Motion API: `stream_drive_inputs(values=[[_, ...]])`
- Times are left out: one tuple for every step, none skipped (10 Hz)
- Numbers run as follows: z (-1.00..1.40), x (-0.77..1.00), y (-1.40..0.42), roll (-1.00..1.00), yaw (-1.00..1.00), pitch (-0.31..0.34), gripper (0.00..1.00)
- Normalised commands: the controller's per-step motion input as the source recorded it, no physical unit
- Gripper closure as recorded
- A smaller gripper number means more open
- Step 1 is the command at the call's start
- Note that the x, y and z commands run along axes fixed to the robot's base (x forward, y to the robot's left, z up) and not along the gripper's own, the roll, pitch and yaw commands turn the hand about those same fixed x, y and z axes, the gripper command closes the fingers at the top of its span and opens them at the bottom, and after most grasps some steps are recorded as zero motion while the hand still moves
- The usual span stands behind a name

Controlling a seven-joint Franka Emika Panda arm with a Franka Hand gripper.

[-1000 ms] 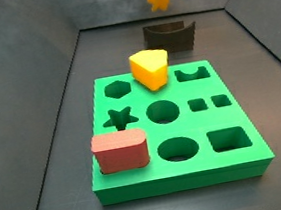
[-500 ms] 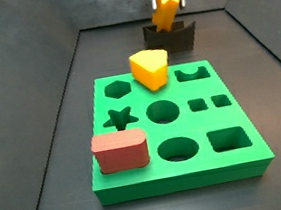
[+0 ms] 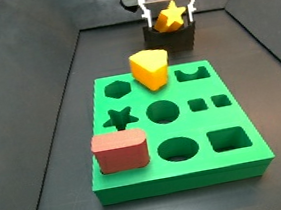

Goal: Pick up the star object. Move up. Place the star object on the fixture. Regrasp the star object. Move to above the board. Insert the star object.
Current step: Regrasp the star object.

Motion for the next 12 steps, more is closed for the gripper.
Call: stream_drive_inputs(values=[[1.00, 0.00, 0.00, -0.03, 0.04, 0.007, 0.00], [1.00, -0.02, 0.00, 0.00, 0.03, 0.019, 0.00], [1.00, -0.02, 0.01, 0.01, 0.03, 0.026, 0.00], [1.00, -0.03, 0.01, 0.03, 0.02, 0.049, 0.00], [0.84, -0.03, 0.01, 0.03, 0.01, 0.060, 0.00], [0.65, -0.03, 0.01, 0.03, 0.00, 0.070, 0.00], [0.52, -0.03, 0.01, 0.03, -0.01, 0.072, 0.00], [0.19, -0.02, 0.01, 0.04, -0.02, 0.074, 0.00], [0.83, 0.14, -0.67, 1.00, 0.03, 0.069, 0.00], [0.73, 0.15, -0.64, 1.00, 0.02, 0.067, 0.00], [0.65, 0.11, -0.56, 1.00, 0.03, 0.065, 0.00], [0.42, 0.02, -0.31, 1.00, 0.02, 0.061, 0.00]])
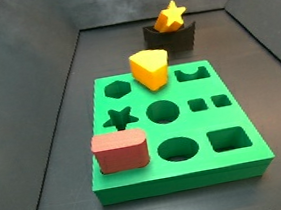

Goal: Pick up the star object. Move up. Place the star object on the fixture. Regrasp the star object. Move to above the board. Insert the star object.
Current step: Regrasp the star object.

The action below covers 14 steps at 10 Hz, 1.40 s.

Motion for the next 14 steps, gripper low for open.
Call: stream_drive_inputs(values=[[0.13, -0.02, -0.06, 1.00, 0.02, 0.059, 0.00], [0.00, -0.01, -0.02, 1.00, 0.02, 0.058, 0.00], [-0.02, 0.00, -0.02, 1.00, 0.02, 0.058, 0.00], [0.03, -0.02, -0.02, 1.00, 0.02, 0.055, 0.00], [0.03, -0.02, -0.02, 1.00, 0.02, 0.053, 0.00], [0.01, -0.01, -0.02, 1.00, 0.02, 0.051, 0.00], [0.01, -0.01, -0.02, 1.00, 0.02, 0.048, 0.00], [0.02, -0.01, -0.02, 1.00, 0.02, 0.047, 0.00], [0.01, 0.00, -0.02, 1.00, 0.02, 0.045, 0.00], [0.01, 0.01, -0.02, 1.00, 0.02, 0.046, 0.00], [0.01, 0.01, -0.02, 1.00, 0.03, 0.049, 0.00], [0.01, 0.01, -0.01, 1.00, 0.03, 0.055, 0.00], [0.01, 0.02, -0.02, 1.00, 0.03, 0.065, 0.00], [0.00, 0.04, -0.02, 1.00, 0.03, 0.073, 0.00]])
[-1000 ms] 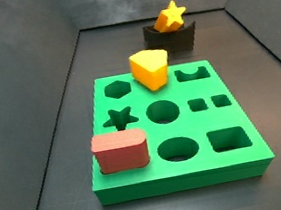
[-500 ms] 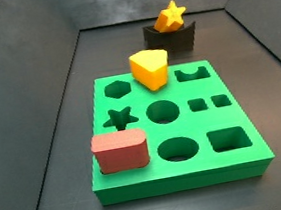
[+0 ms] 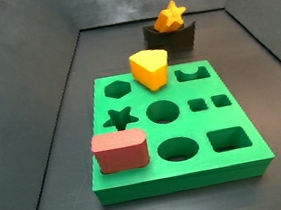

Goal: Pick up the star object. Move up. Place the star object on the fixture. Regrasp the star object. Move to above the board. Insert the star object.
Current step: Regrasp the star object.

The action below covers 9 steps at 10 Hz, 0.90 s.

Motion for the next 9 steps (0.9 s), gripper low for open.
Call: stream_drive_inputs(values=[[0.00, 0.05, -0.03, 1.00, 0.04, 0.083, 0.00], [0.01, 0.07, -0.03, 1.00, 0.04, 0.101, 0.00], [0.00, 0.08, -0.03, 1.00, 0.05, 0.116, 0.00], [0.00, 0.09, -0.03, 1.00, 0.06, 0.136, 0.00], [0.00, 0.11, -0.04, 1.00, 0.07, 0.163, 0.00], [0.00, 0.11, -0.04, 1.00, 0.09, 0.185, 0.00], [0.00, 0.11, -0.05, 1.00, 0.11, 0.205, 0.00], [-0.01, 0.11, -0.05, 1.00, 0.15, 0.226, 0.00], [-0.01, 0.11, -0.05, 1.00, 0.21, 0.259, 0.00]])
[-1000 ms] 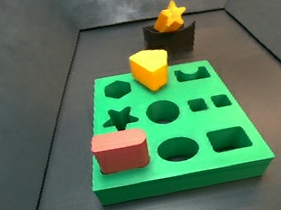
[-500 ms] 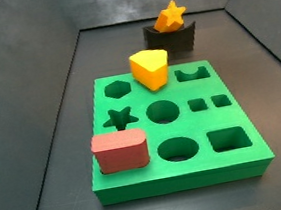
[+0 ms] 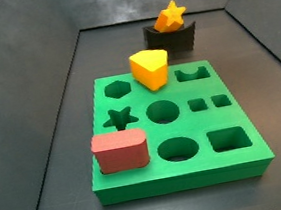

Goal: Pick up the star object. Move up. Place the star object on the fixture. Regrasp the star object. Move to above the board. Insert the star object.
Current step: Regrasp the star object.

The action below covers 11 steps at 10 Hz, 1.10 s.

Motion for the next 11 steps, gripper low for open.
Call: stream_drive_inputs(values=[[-0.01, 0.11, -0.05, 0.85, 0.24, 0.243, 0.00], [-0.01, 0.12, -0.06, 0.66, 0.26, 0.211, 0.00], [-0.01, 0.12, -0.06, 0.48, 0.27, 0.169, 0.00], [0.00, 0.12, -0.04, 0.29, 0.28, 0.113, 0.00], [0.00, 0.10, -0.05, 0.22, 0.27, 0.070, 0.00], [-0.01, 0.09, -0.05, 0.19, 0.25, 0.029, 0.00], [0.00, 0.10, -0.05, 0.17, 0.23, 0.003, 0.00], [-1.00, 0.04, 0.05, 0.10, 0.24, -0.117, 0.00], [-1.00, 0.04, 0.05, 0.10, 0.20, -0.126, 0.00], [-1.00, 0.05, 0.04, 0.09, 0.14, -0.158, 0.00], [-1.00, 0.06, 0.04, 0.07, 0.08, -0.186, 0.00]])
